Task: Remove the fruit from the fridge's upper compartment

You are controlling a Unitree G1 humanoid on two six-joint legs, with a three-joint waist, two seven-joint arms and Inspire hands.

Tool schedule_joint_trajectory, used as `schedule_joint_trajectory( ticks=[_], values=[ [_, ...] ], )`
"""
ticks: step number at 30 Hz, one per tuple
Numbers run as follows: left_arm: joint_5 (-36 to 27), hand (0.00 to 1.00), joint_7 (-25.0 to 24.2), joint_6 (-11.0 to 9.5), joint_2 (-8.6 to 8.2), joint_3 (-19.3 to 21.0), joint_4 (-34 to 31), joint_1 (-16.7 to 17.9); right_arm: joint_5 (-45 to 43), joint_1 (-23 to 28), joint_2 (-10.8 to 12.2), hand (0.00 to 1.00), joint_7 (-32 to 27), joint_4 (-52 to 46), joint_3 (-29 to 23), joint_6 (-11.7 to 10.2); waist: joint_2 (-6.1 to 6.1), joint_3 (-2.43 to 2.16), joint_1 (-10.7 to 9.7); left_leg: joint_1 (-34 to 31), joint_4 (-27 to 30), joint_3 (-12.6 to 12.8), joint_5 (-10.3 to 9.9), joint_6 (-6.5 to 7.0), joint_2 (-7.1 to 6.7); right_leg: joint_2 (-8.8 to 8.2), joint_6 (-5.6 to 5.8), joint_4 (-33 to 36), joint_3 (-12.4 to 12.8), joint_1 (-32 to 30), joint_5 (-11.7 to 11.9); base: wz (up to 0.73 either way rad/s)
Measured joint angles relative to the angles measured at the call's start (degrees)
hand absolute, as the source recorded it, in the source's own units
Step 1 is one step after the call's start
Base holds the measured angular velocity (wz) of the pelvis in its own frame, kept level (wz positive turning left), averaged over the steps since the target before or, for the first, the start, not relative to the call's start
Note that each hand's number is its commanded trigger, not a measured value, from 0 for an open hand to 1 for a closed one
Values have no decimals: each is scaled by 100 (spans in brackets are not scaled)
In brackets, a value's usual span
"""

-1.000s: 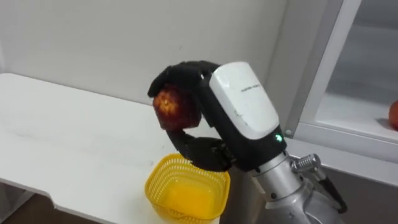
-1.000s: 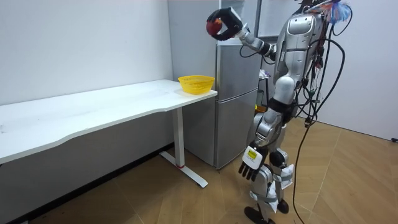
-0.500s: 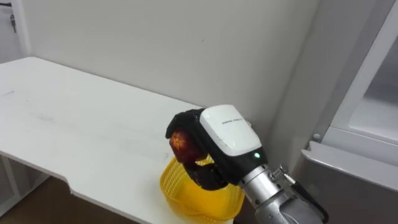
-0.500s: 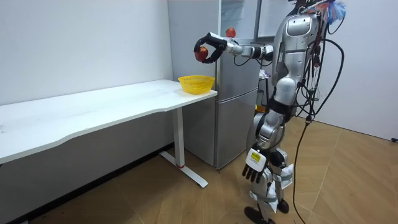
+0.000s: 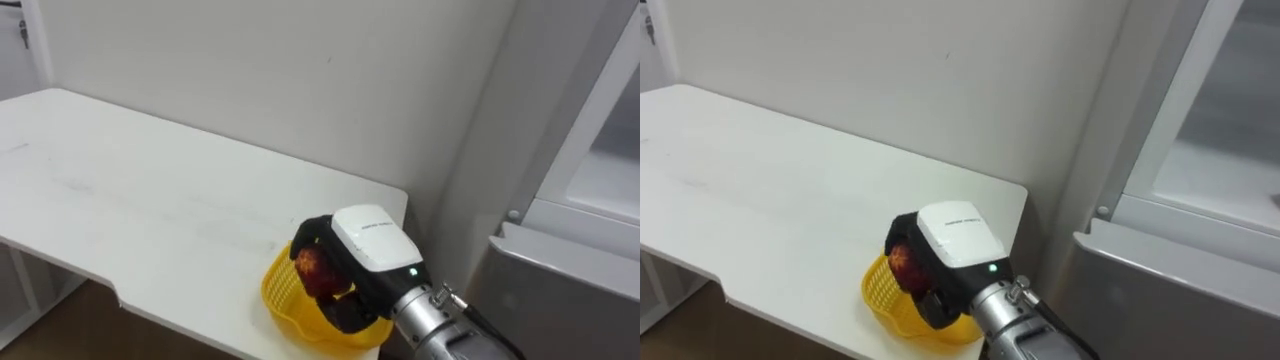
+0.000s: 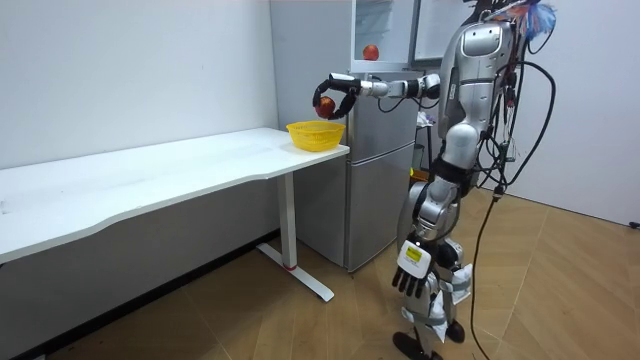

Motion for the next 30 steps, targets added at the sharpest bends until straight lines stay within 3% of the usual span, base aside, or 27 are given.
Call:
schedule_joint_trajectory(
  ticks=[5, 12, 14, 15, 21, 30],
  values=[
    [-13, 0, 1, -5, 28, 0, 1, -20, 0, -6, -7, 100, 0, 351, -2, 0, -103, 5, -3, -49, 38, -4, 2, 3, -10, -18, 1, 1, -84, -13, 1, 4],
    [-16, 0, 14, -7, 94, 0, 2, -70, 150, -45, -7, 100, 0, 566, -1, -12, -97, 19, 1, -85, 74, -3, 6, 10, -7, -38, 2, 1, -70, -49, 1, 0],
    [-16, 0, 19, -7, 108, 1, 1, -74, 156, -59, -7, 53, 0, 568, -2, -12, -84, 28, -5, -101, 77, -3, 9, 16, -7, -38, 2, 4, -69, -68, 1, 0],
    [-16, 0, 25, -7, 107, 1, 1, -76, 156, -69, -9, 0, -1, 572, -2, -12, -67, 41, -7, -117, 89, -3, 9, 16, -7, -39, 2, 5, -70, -69, 1, 0],
    [-15, 0, 34, -6, 107, 5, 0, -77, 165, -77, -19, 0, 0, 571, -2, -14, -37, 61, -5, -179, 97, -1, 8, 16, -10, -30, 2, 5, -85, -103, 1, 0],
    [-16, 0, 44, -4, 107, 2, -5, -99, 171, -148, -30, 0, -16, 573, -19, -14, -14, 49, -5, -242, 107, -1, 9, 16, -16, -6, 2, 3, -76, -170, 1, 0]
  ],
)
